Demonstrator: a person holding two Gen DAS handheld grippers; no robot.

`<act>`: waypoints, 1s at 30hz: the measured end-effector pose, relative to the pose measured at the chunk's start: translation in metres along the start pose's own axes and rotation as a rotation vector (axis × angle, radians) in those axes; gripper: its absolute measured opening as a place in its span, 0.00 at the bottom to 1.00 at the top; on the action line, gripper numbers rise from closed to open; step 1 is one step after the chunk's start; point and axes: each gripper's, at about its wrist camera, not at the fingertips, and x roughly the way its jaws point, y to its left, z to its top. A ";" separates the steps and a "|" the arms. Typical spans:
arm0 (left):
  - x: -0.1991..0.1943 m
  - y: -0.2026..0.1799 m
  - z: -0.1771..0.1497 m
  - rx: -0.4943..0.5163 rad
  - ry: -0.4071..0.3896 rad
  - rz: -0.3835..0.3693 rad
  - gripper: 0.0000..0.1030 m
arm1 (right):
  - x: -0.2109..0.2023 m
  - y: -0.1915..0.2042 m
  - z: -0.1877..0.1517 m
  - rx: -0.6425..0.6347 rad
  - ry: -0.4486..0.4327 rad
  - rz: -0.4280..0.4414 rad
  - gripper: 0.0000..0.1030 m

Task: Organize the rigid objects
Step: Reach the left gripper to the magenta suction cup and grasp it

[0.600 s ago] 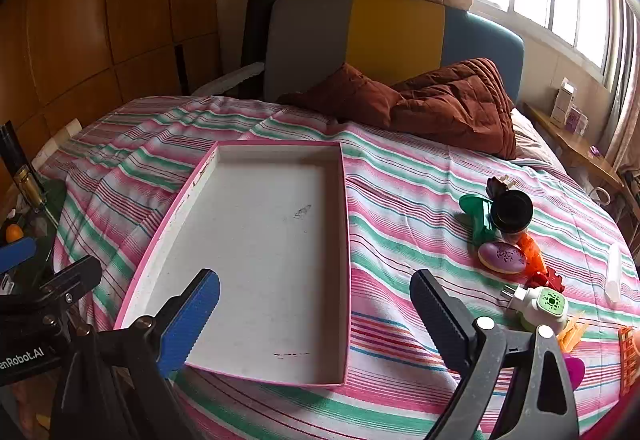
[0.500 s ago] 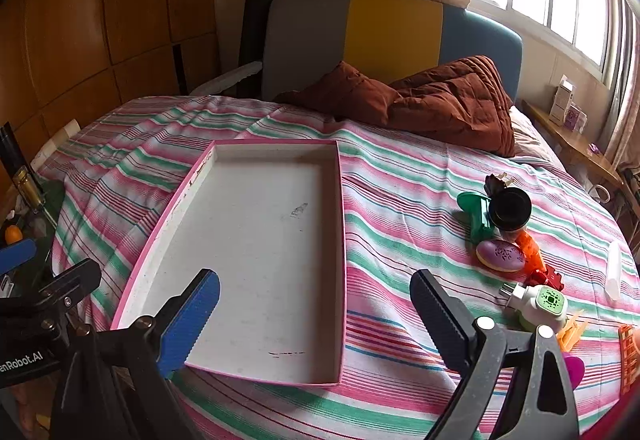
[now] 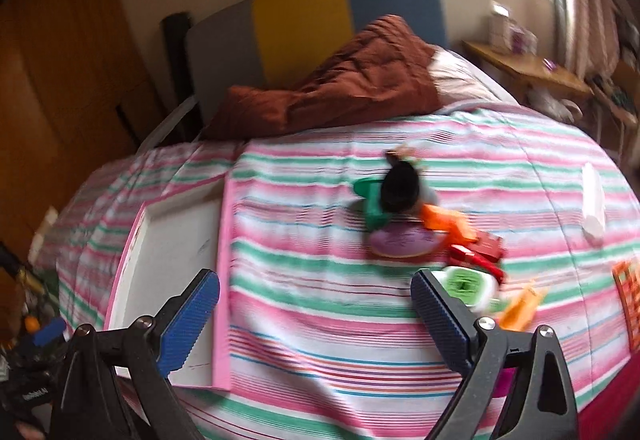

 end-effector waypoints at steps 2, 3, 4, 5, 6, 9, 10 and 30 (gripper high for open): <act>0.006 -0.020 0.005 0.054 0.015 -0.057 1.00 | -0.013 -0.035 0.006 0.081 -0.009 -0.019 0.95; 0.007 -0.028 0.006 0.074 0.018 -0.080 1.00 | -0.019 -0.052 0.007 0.116 -0.014 -0.036 0.95; 0.010 -0.042 0.008 0.112 0.019 -0.112 1.00 | -0.024 -0.066 0.009 0.145 -0.017 -0.055 0.95; 0.013 -0.056 0.009 0.152 0.024 -0.142 1.00 | -0.030 -0.081 0.009 0.175 -0.021 -0.078 0.95; 0.014 -0.067 0.009 0.181 0.028 -0.164 1.00 | -0.034 -0.094 0.009 0.200 -0.024 -0.096 0.95; 0.024 -0.107 0.008 0.295 0.052 -0.239 0.99 | -0.048 -0.129 0.005 0.265 -0.028 -0.135 0.95; 0.029 -0.124 0.007 0.336 0.065 -0.274 0.99 | -0.052 -0.137 0.002 0.280 -0.029 -0.148 0.95; 0.105 -0.320 -0.036 0.609 0.315 -0.564 0.86 | -0.076 -0.202 -0.019 0.401 -0.037 -0.188 0.96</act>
